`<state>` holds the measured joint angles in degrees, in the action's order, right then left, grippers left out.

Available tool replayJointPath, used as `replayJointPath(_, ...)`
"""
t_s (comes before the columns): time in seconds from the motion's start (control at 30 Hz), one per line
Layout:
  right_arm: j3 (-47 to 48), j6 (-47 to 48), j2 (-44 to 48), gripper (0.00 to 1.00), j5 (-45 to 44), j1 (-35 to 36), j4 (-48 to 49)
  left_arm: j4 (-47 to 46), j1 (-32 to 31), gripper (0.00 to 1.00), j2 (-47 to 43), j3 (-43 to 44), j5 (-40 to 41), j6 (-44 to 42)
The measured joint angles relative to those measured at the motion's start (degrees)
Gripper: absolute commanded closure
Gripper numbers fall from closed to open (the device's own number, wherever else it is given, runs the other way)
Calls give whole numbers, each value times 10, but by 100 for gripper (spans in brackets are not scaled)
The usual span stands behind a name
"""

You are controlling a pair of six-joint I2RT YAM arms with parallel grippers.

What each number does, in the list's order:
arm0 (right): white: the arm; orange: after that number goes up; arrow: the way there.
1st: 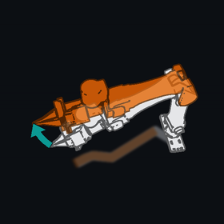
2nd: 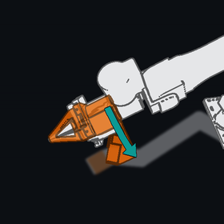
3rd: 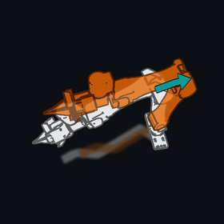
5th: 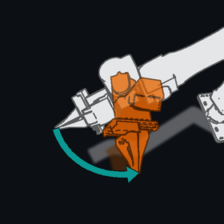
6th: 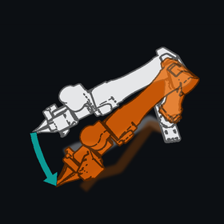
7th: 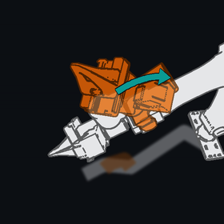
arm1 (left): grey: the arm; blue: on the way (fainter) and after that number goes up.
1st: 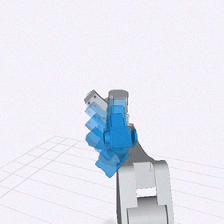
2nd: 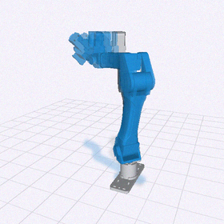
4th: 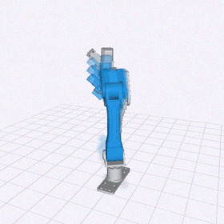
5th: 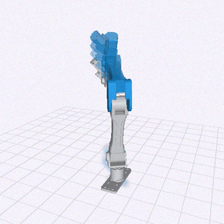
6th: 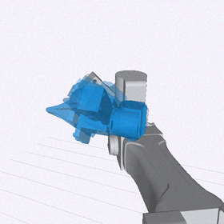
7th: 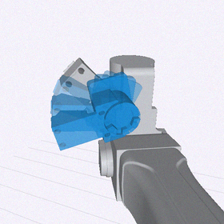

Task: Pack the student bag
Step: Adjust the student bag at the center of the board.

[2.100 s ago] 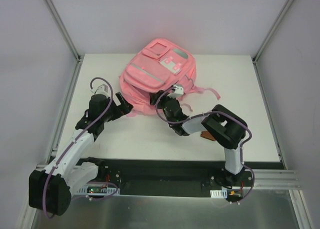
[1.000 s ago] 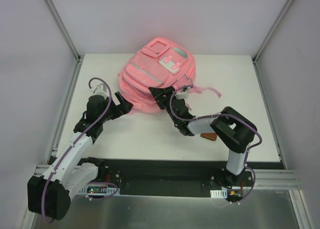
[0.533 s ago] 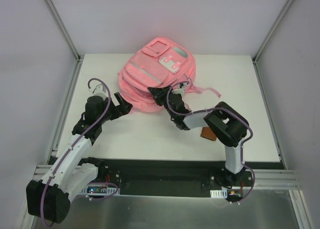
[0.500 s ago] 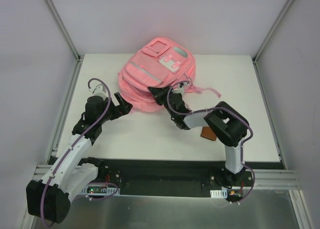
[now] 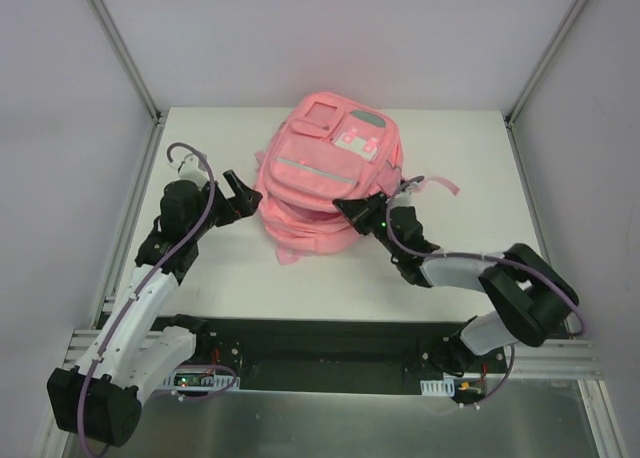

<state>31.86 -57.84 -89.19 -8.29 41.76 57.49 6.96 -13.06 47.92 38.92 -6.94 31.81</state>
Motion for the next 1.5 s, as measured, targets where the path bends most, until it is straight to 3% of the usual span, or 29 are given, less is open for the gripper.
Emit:
replayJointPath(0.13, -45, 26, 96, 99, 60, -32, -73, -2, 1, 1, 7, 42, -12, -13)
replayJointPath(0.3, -65, 65, 180, 99, 129, -97, -178, -30, 0, 1, 69, 82, -89, -15)
replayJointPath(0.53, -45, 105, 189, 99, 176, -125, -247, -52, 0, 1, 190, 83, -186, -14)
replayJointPath(0.7, -39, 110, 183, 99, 192, -131, -256, -80, 0, 1, 222, 83, -229, -14)
replayJointPath(0.93, -36, 110, 185, 99, 195, -132, -267, -97, 0, 2, 301, 149, -244, -24)
replayJointPath(1.17, -31, 117, 201, 99, 192, -134, -287, -66, 8, 3, 349, 161, -196, -62)
replayJointPath(1.37, -31, 119, 205, 99, 191, -135, -297, -59, 42, 13, 353, 176, -180, -75)
replayJointPath(1.5, -26, 121, 206, 99, 192, -135, -302, -73, 48, 14, 389, 195, -201, -74)
